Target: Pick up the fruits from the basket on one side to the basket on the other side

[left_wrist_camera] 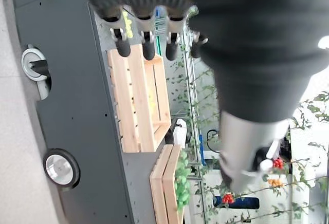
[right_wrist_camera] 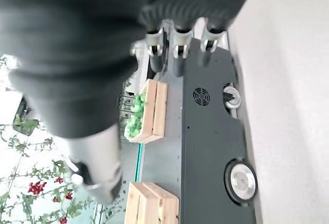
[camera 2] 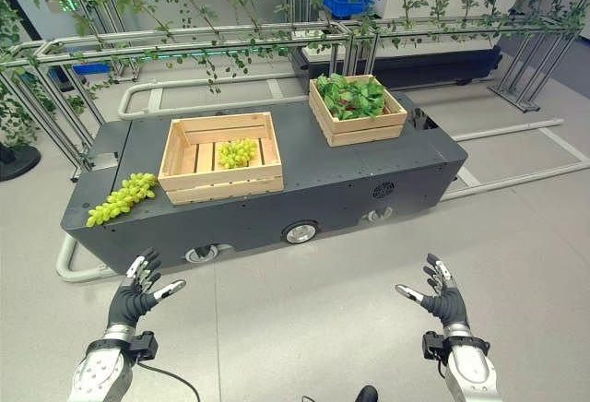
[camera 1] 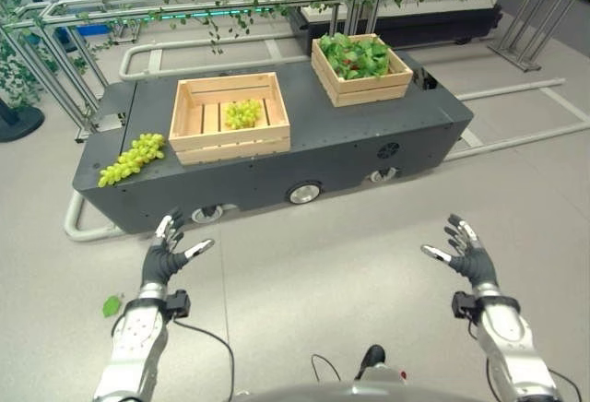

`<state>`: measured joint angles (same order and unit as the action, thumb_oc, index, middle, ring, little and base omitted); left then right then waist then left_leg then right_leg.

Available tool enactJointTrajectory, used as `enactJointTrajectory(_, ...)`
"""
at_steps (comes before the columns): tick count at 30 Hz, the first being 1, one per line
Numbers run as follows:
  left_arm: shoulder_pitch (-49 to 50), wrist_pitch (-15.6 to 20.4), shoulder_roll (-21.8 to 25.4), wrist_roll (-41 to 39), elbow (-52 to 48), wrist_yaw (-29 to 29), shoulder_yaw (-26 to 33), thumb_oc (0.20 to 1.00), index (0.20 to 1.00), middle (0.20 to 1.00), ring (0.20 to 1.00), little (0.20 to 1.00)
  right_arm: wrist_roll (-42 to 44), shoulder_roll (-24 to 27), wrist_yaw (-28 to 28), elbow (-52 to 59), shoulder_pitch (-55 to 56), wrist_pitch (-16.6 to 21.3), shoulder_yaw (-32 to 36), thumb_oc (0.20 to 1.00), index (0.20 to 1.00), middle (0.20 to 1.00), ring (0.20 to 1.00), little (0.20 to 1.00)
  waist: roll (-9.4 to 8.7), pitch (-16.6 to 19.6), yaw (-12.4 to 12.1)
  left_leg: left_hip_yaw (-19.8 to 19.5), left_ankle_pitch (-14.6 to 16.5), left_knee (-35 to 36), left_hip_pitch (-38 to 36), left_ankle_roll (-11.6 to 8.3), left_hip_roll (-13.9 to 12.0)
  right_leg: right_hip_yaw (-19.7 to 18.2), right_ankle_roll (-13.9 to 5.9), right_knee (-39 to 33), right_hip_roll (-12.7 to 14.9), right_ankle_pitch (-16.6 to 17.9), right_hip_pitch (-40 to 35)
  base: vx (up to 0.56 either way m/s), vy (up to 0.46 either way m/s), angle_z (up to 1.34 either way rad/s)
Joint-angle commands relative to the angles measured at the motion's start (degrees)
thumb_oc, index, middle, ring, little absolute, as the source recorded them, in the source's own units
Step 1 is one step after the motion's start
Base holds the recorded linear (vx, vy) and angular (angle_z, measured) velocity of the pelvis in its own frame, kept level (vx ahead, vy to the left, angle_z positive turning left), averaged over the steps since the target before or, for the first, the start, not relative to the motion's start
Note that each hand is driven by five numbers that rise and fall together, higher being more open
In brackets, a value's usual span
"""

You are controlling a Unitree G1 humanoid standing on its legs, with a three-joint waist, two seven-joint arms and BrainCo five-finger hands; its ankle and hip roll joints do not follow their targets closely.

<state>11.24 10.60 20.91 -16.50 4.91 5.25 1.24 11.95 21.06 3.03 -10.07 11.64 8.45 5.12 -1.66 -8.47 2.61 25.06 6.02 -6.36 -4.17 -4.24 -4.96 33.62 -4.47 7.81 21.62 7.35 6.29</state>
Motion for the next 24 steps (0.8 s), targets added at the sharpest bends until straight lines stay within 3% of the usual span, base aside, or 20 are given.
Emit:
enactJointTrajectory(1, -1.0, 3.3, 0.6, -0.6, -3.5, 0.7, 1.2, 1.000, 1.000, 1.000, 1.000, 1.000, 1.0, 2.1, 0.4, 3.8, -3.3, 3.4, 3.3, 1.000, 1.000, 1.000, 1.000, 1.000, -0.22, -2.1, -0.8, -2.4, 1.5, -9.7, 4.3, -1.24, -2.5, -1.2, -7.94, 2.7, 3.7, -0.6, -5.3, -0.01, -0.097, 0.21)
enactJointTrajectory(2, -1.1, 3.5, 0.5, -1.1, -3.4, 0.7, 1.2, 1.000, 1.000, 1.000, 1.000, 1.000, 1.2, 2.4, 0.4, 4.0, -3.4, 3.6, 3.1, 1.000, 1.000, 1.000, 1.000, 1.000, -0.02, -2.7, -1.3, -4.2, 1.1, -10.5, 4.5, -1.91, -2.7, -1.6, -7.52, 2.7, 3.2, -1.3, -5.7, -0.06, -0.134, 0.08)
enactJointTrajectory(3, -1.5, 3.5, 0.2, -1.7, -2.8, 1.0, 0.8, 1.000, 1.000, 1.000, 1.000, 1.000, 1.3, 2.9, 0.5, 3.2, -3.9, 3.6, 2.6, 1.000, 1.000, 1.000, 1.000, 1.000, -0.09, -3.5, -2.6, -10.1, -1.1, -11.2, 6.3, -3.08, -1.2, -1.9, -6.03, 1.9, 2.8, -1.5, -5.8, -0.06, -0.078, -0.11)
enactJointTrajectory(4, -1.5, 3.5, 0.2, -1.7, -2.7, 1.0, 0.7, 1.000, 1.000, 1.000, 1.000, 1.000, 1.4, 2.9, 0.5, 3.2, -3.9, 3.6, 2.6, 1.000, 1.000, 1.000, 1.000, 1.000, -0.11, -3.5, -2.5, -10.3, -1.3, -11.1, 6.3, -3.09, -1.1, -1.6, -6.01, 1.8, 2.8, -1.5, -5.9, -0.04, -0.037, -0.25)
enactJointTrajectory(5, -1.2, 3.1, -0.2, -2.0, -2.3, 1.0, 0.5, 1.000, 1.000, 1.000, 1.000, 1.000, 1.7, 2.9, 0.4, 2.8, -4.2, 3.6, 2.3, 1.000, 1.000, 1.000, 1.000, 1.000, 0.10, -3.2, -3.0, -14.2, -2.5, -5.6, 6.9, -3.48, -1.4, -2.0, -6.22, 1.3, 1.8, -2.0, -6.4, 0.03, 0.026, -0.31)
enactJointTrajectory(7, -0.9, 3.1, -0.4, -1.7, -2.3, 1.3, 0.8, 1.000, 1.000, 1.000, 1.000, 1.000, 1.9, 2.8, 0.5, 2.3, -4.6, 3.9, 1.7, 1.000, 1.000, 1.000, 1.000, 1.000, 0.53, -2.9, -3.6, -18.0, -7.2, -0.2, 8.8, -4.32, -4.2, -2.9, -6.42, 1.5, 0.5, -3.0, -6.1, 0.03, 0.042, -0.15)
enactJointTrajectory(8, -0.9, 3.1, -0.4, -1.7, -2.3, 1.3, 0.8, 1.000, 1.000, 1.000, 1.000, 1.000, 1.9, 2.8, 0.5, 2.3, -4.6, 3.9, 1.7, 1.000, 1.000, 1.000, 1.000, 1.000, 0.57, -2.8, -3.6, -18.0, -7.4, 0.1, 8.8, -4.39, -4.2, -2.9, -6.36, 1.6, 0.4, -3.1, -6.0, 0.02, 0.040, 0.02)
enactJointTrajectory(10, -1.0, 3.3, -0.2, -1.2, -1.7, 1.7, 0.9, 1.000, 1.000, 1.000, 1.000, 1.000, 2.1, 3.8, 0.6, 1.2, -6.1, 4.2, 0.5, 1.000, 1.000, 1.000, 1.000, 1.000, 0.90, -3.0, -4.9, -24.8, -11.7, 5.9, 11.3, -5.02, -6.5, -5.5, -6.50, 1.4, -1.1, -3.6, -5.9, 0.07, 0.088, -0.27)
enactJointTrajectory(11, -1.0, 3.5, -0.1, -1.4, -1.4, 1.9, 1.1, 1.000, 1.000, 1.000, 1.000, 1.000, 2.5, 4.1, 0.7, 0.6, -6.7, 4.3, 0.2, 1.000, 1.000, 1.000, 1.000, 1.000, 1.13, -3.0, -5.0, -25.7, -12.9, 7.3, 11.5, -5.62, -7.4, -6.0, -6.74, 0.9, -1.5, -3.5, -6.1, 0.07, 0.127, -0.24)
enactJointTrajectory(16, -1.4, 4.0, 1.1, -0.6, -1.6, 1.8, 2.0, 1.000, 1.000, 1.000, 1.000, 1.000, 2.7, 4.4, 1.0, 0.0, -8.0, 4.6, -0.3, 1.000, 1.000, 1.000, 1.000, 1.000, 1.56, -2.7, -6.0, -23.1, -15.4, 10.0, 10.9, -6.60, -9.7, -6.9, -7.14, -1.8, -3.1, -2.3, -6.1, 0.03, 0.156, -0.11)
enactJointTrajectory(18, -1.5, 3.9, 2.3, 0.7, -1.4, 1.8, 2.1, 1.000, 1.000, 1.000, 1.000, 1.000, 2.6, 3.7, 1.3, -0.6, -8.8, 4.7, -1.1, 1.000, 1.000, 1.000, 1.000, 1.000, 0.38, -2.3, -6.6, -22.4, -14.7, 9.5, 10.7, -6.27, -9.5, -7.8, -7.33, -4.1, -3.7, -1.2, -5.7, 0.01, 0.116, -0.52)
enactJointTrajectory(19, -2.1, 3.6, 3.9, 1.6, -0.9, 2.1, 2.6, 1.000, 1.000, 1.000, 1.000, 1.000, 3.5, 2.4, 1.6, -1.2, -9.4, 4.7, -1.7, 1.000, 1.000, 1.000, 1.000, 1.000, -1.79, -2.6, -6.9, -21.1, -14.2, 8.7, 11.3, -6.27, -9.6, -8.0, -7.56, -5.9, -4.0, 0.4, -5.1, -0.02, 0.055, -0.49)
enactJointTrajectory(21, -2.2, 3.5, 4.8, 2.0, -0.8, 2.4, 2.9, 1.000, 1.000, 1.000, 1.000, 1.000, 4.3, 1.5, 1.8, -1.3, -9.8, 4.7, -2.0, 1.000, 1.000, 1.000, 1.000, 1.000, -2.96, -2.7, -7.3, -20.7, -13.6, 7.8, 12.0, -6.08, -9.6, -8.2, -7.68, -6.7, -4.2, 1.1, -4.6, -0.01, 0.124, -0.28)
enactJointTrajectory(22, -2.1, 3.5, 6.3, 2.7, -0.7, 3.0, 3.9, 1.000, 1.000, 1.000, 1.000, 1.000, 5.1, 0.1, 2.0, -1.6, -10.9, 4.6, -3.0, 1.000, 1.000, 1.000, 1.000, 1.000, -4.99, -2.9, -8.0, -19.2, -11.7, 4.7, 13.0, -5.32, -8.8, -8.0, -8.16, -7.8, -3.7, 3.2, -3.5, 0.01, 0.159, -0.17)
enactJointTrajectory(23, -2.1, 3.5, 6.4, 2.7, -0.7, 3.0, 4.0, 1.000, 1.000, 1.000, 1.000, 1.000, 5.1, -0.1, 2.0, -1.6, -11.0, 4.6, -3.0, 1.000, 1.000, 1.000, 1.000, 1.000, -5.17, -2.9, -8.1, -19.1, -11.4, 4.4, 13.2, -5.25, -8.8, -8.1, -8.21, -7.9, -3.7, 3.4, -3.4, 0.02, 0.259, -0.26)
enactJointTrajectory(24, -2.3, 3.1, 7.4, 3.4, -0.5, 3.1, 4.4, 1.000, 1.000, 1.000, 1.000, 1.000, 5.2, -0.8, 2.0, -1.9, -11.6, 4.3, -3.8, 1.000, 1.000, 1.000, 1.000, 1.000, -6.51, -3.4, -8.8, -18.2, -9.7, 1.6, 14.4, -4.61, -7.6, -8.0, -8.53, -9.4, -3.5, 4.8, -2.8, 0.03, 0.218, -0.37)
